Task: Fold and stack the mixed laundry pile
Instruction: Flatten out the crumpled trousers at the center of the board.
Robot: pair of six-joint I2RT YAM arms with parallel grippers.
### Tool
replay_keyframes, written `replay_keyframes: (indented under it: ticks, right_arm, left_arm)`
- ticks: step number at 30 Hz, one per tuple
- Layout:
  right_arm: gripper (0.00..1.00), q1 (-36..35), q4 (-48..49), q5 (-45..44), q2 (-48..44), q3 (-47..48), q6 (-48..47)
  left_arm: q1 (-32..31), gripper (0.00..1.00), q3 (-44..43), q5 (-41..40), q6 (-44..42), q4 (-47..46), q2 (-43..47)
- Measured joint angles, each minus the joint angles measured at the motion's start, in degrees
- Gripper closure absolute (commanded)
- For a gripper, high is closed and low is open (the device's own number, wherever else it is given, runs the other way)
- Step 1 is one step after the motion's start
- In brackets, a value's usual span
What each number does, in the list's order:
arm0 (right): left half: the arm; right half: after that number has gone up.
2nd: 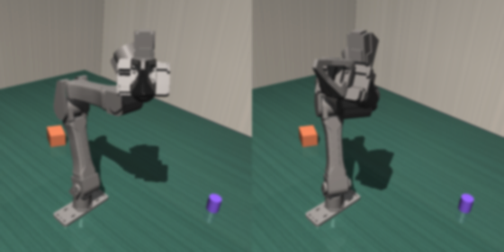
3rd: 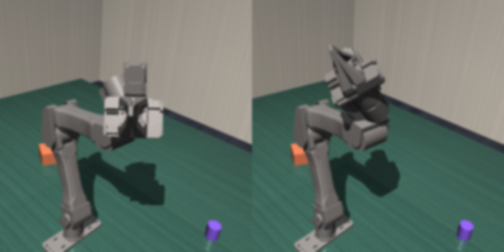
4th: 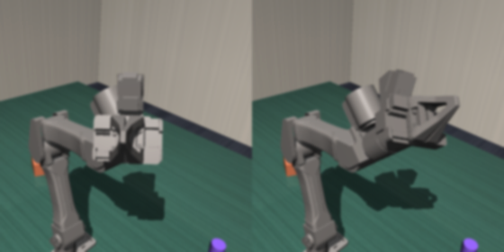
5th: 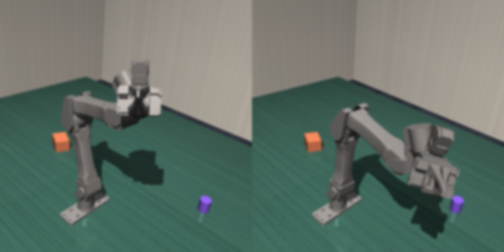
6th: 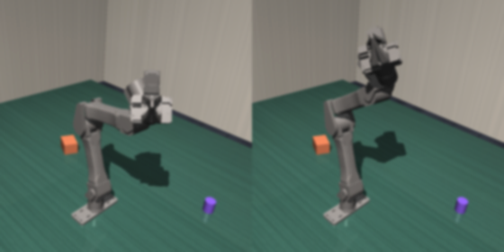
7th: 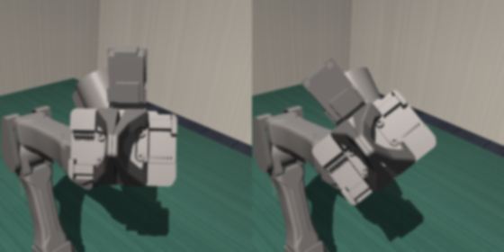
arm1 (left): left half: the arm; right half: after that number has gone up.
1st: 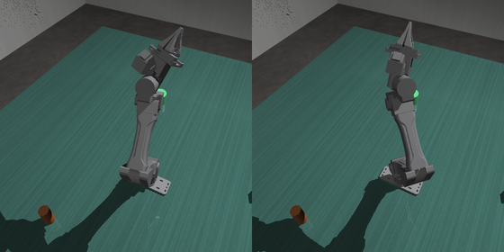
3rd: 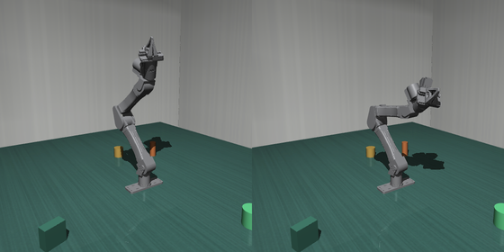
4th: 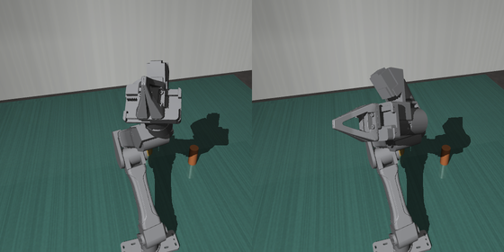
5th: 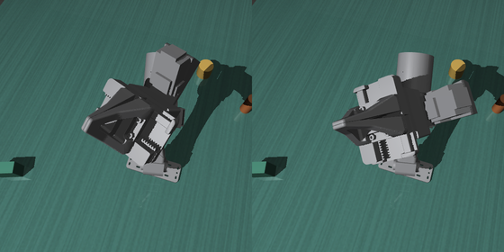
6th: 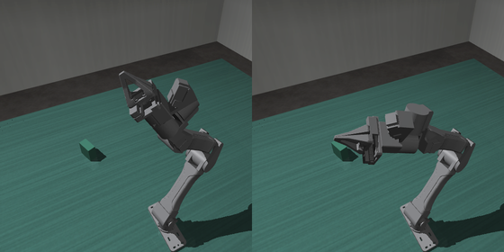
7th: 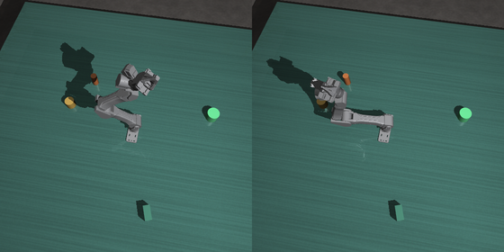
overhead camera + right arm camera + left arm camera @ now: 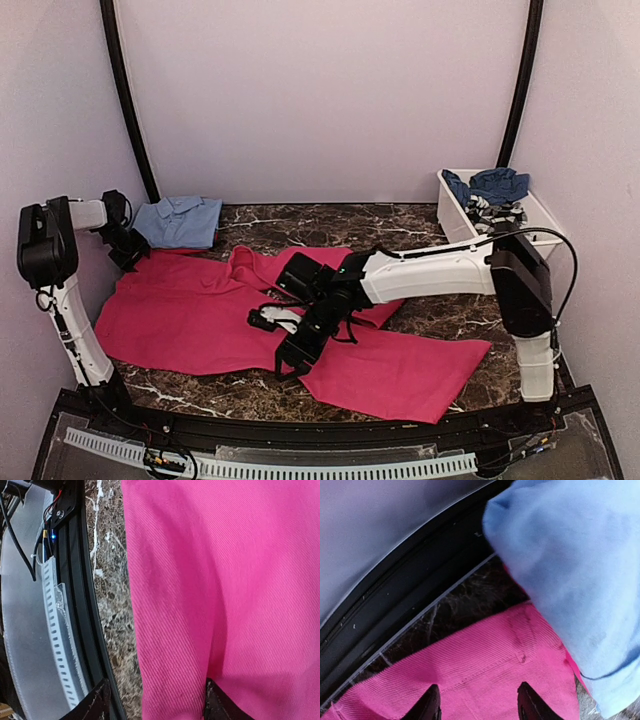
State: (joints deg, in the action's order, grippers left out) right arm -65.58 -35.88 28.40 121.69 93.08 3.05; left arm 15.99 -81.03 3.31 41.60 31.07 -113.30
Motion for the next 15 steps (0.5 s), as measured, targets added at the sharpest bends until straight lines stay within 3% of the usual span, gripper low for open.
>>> replay_keyframes:
  ticks: [4, 8, 11, 15]
  right_arm:
    - [0.32, 3.50, 1.62, 0.35, -10.80, -9.42, 2.49]
    - [0.33, 13.31, 4.09, -0.20, -24.04, -18.14, 5.60]
    - [0.33, 22.03, 5.92, -2.03, -31.39, -23.21, 8.61]
    - [0.33, 30.99, 6.10, -5.22, -38.53, -29.86, 12.35]
  left_arm:
    - [-1.25, 0.34, 2.67, 0.66, -4.22, -1.07, 6.25]
    - [-6.12, 0.32, 7.06, 4.04, -10.38, -5.03, 18.10]
    - [-13.75, 0.32, 7.69, 6.56, -15.39, -8.94, 24.70]
    - [-29.90, 0.35, 7.67, 9.27, -22.21, -15.02, 27.65]
